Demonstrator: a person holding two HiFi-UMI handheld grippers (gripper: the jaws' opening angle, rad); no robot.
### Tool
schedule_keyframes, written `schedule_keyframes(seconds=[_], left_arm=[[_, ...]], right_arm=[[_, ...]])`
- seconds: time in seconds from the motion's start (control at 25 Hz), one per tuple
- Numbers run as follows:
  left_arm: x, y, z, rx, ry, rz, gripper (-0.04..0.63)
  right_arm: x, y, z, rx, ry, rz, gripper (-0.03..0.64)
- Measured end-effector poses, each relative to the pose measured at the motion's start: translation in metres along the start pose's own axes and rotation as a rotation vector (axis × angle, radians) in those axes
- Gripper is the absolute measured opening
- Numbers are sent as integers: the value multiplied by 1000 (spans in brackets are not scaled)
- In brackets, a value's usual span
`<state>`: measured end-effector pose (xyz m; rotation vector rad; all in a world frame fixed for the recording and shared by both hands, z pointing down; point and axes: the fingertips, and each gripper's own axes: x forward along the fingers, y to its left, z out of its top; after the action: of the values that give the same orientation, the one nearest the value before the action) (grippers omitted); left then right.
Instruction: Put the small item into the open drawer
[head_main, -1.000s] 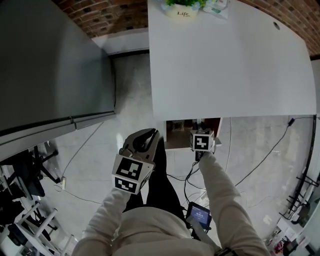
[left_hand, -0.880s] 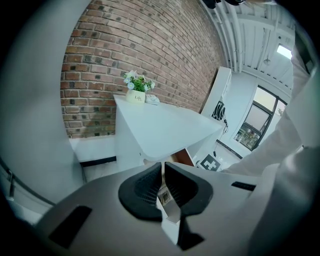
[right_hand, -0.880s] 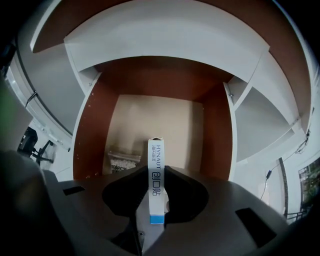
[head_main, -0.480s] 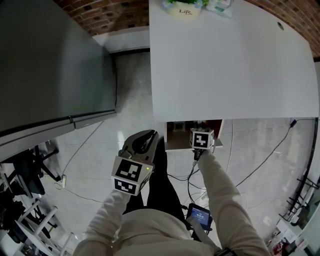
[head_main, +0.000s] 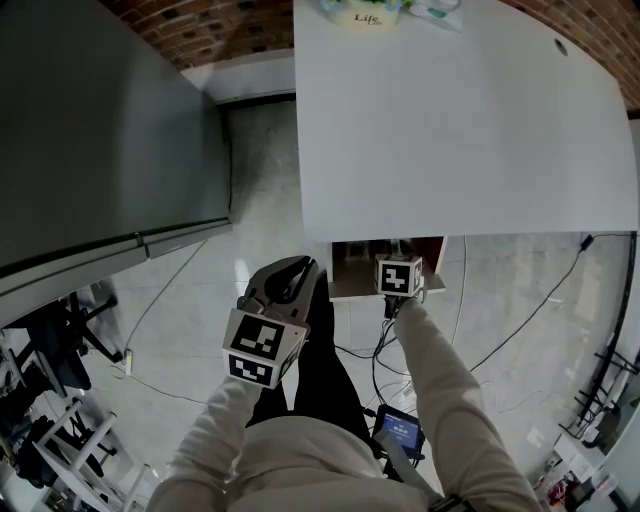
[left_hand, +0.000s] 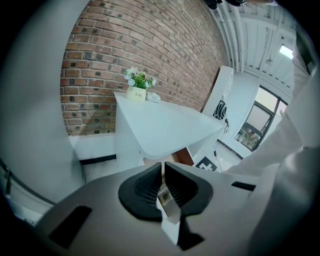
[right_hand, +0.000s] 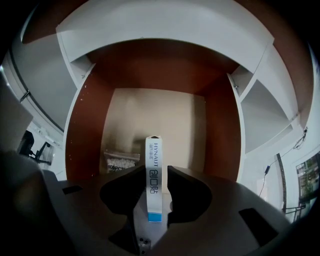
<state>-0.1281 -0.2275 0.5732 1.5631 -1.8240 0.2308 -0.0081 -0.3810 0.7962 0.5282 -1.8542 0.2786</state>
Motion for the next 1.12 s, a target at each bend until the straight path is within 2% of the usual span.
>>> schedule_keyframes(seconds=[0.12, 0.44, 0.64, 0.92, 1.12], left_arm=[[-1, 2, -5, -3, 6, 2, 34], [0, -1, -2, 13, 4, -17, 34], [3, -6, 2, 40, 3, -34, 34], [2, -17, 7, 79, -3, -69, 34], [-1, -23, 8, 110, -3, -94, 34]], right_arm=[[-1, 0, -2, 7, 4, 18, 181], [-16, 6, 1, -3, -32, 22, 202], [-35, 14, 5, -25, -59, 38, 199], [-65, 14, 7, 76, -135, 47, 172], [-98, 19, 17, 62, -208, 59, 152]])
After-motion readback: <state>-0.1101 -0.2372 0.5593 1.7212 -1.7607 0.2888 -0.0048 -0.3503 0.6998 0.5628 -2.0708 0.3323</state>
